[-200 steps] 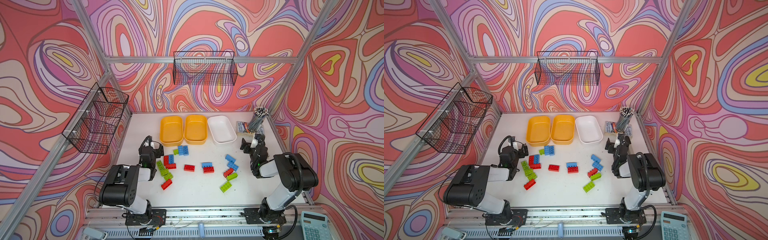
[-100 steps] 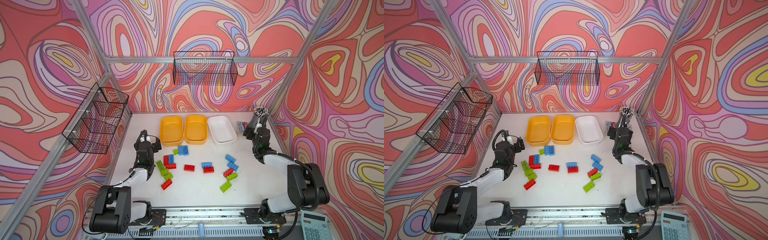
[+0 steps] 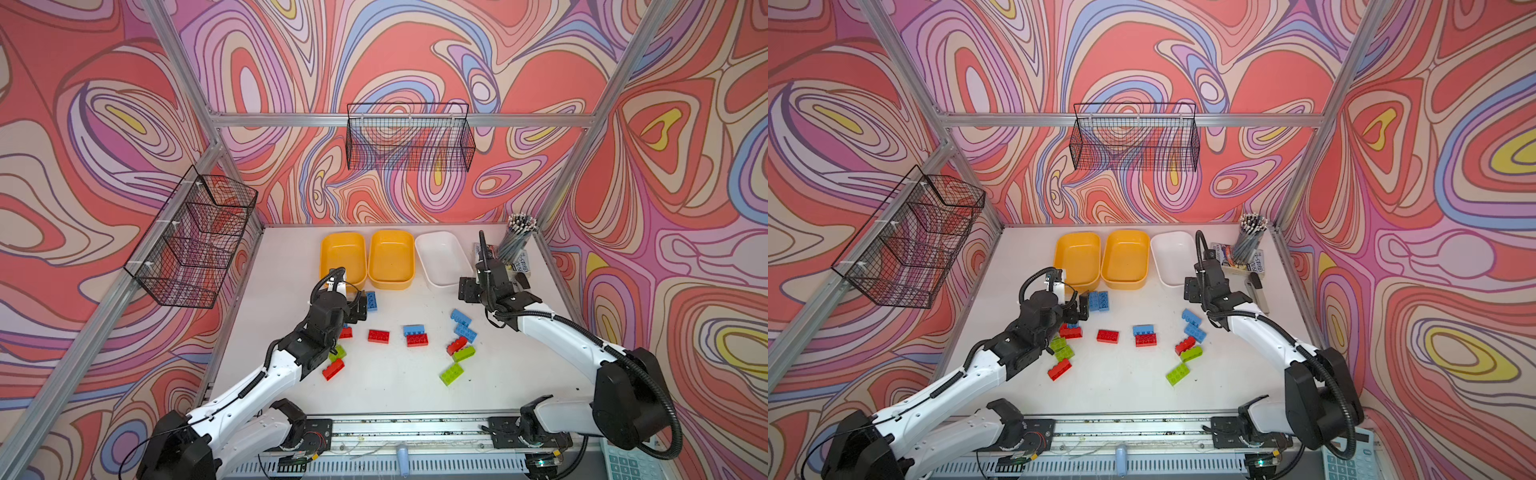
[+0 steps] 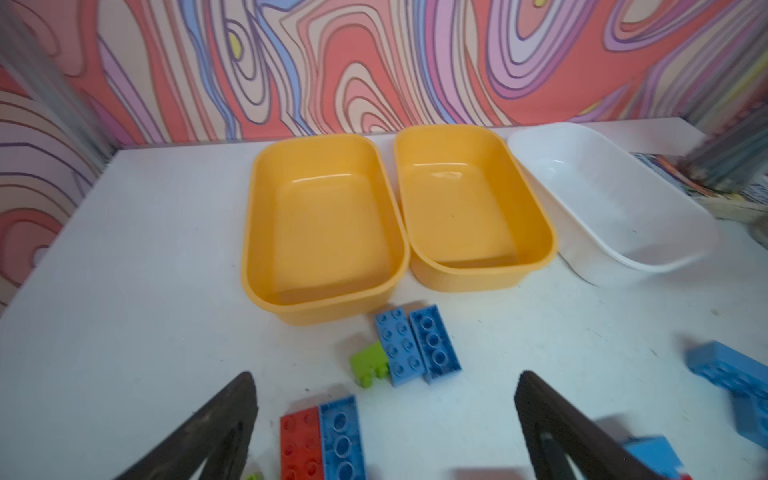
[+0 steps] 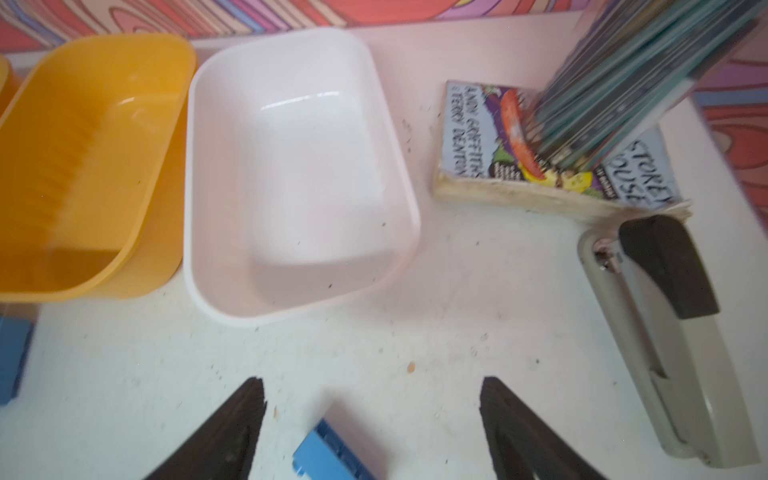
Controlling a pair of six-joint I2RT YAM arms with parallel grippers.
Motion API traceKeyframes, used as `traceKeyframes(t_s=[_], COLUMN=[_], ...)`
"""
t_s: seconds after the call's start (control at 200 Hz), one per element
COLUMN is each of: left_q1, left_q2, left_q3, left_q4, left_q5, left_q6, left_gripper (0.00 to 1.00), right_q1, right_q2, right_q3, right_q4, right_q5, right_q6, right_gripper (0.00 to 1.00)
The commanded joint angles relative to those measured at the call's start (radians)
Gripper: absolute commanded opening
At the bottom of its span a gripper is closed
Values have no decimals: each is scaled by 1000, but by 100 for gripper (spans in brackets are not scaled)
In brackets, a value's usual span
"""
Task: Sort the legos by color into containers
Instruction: 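Grasp a blue brick with the right gripper while the left arm advances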
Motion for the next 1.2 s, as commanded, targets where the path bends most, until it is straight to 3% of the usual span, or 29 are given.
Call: traceKeyframes(t_s=[0.0, 0.22, 0.626, 1.032, 1.197], left_q1=[-55, -100, -107, -107, -106], left_q2=[-59, -105, 62, 158, 196], left_q3=[-8, -31, 44, 149, 193], left_q4=[-162, -171, -108, -195, -244], left_q5=[57, 208, 469, 465, 459], left_q6=[-117, -176, -134, -119, -123], left_gripper=[100, 100, 100, 100, 100], right_q1=[20, 20, 22, 21, 21], right_q2=[-33, 33, 180, 294, 333], right_q3=[-38, -42, -15, 29, 53], right_q4=[-97, -101, -95, -81, -96], right_q5=[-74, -123, -159, -168, -170], right_q6=[62, 47, 1, -29, -30], right_gripper=[86, 85, 80, 70, 60])
